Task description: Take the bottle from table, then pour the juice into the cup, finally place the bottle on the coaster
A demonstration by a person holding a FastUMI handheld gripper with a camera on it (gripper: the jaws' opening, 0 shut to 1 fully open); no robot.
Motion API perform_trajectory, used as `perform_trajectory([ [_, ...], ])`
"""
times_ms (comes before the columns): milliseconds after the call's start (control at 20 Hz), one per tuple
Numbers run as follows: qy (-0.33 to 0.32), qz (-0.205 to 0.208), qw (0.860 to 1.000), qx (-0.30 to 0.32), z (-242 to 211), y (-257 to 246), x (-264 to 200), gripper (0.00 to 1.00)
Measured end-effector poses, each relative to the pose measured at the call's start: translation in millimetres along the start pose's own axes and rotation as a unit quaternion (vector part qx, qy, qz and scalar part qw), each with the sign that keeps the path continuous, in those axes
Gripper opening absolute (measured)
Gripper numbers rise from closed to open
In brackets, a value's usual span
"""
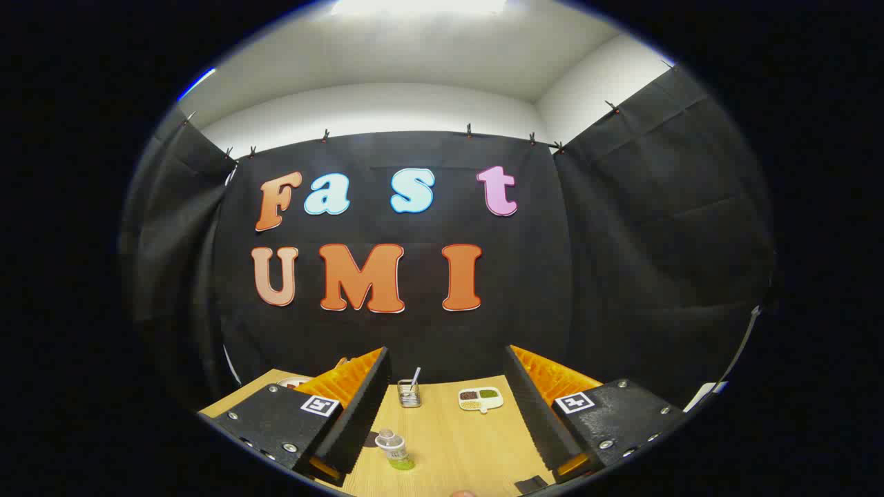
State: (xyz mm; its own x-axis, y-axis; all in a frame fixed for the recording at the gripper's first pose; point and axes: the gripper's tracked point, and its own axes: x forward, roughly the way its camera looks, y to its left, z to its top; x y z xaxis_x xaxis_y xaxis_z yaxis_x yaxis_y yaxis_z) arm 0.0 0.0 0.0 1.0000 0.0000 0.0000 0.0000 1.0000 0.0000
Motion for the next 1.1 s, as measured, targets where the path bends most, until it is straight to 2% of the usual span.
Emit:
perform_trajectory([
  [400, 0.021, 0.016, 0.999, -0.030, -31.4, 24.3, 0.9, 0.98],
  [650, 0.013, 0.039, 0.999, -0.020, -25.0, 31.7, 6.1, 0.98],
  [850, 0.005, 0.031, 0.999, -0.033, -23.7, 25.8, 20.1, 0.98],
  [1100, 0.021, 0.030, 0.999, -0.033, -62.1, 28.3, 33.4, 0.98],
])
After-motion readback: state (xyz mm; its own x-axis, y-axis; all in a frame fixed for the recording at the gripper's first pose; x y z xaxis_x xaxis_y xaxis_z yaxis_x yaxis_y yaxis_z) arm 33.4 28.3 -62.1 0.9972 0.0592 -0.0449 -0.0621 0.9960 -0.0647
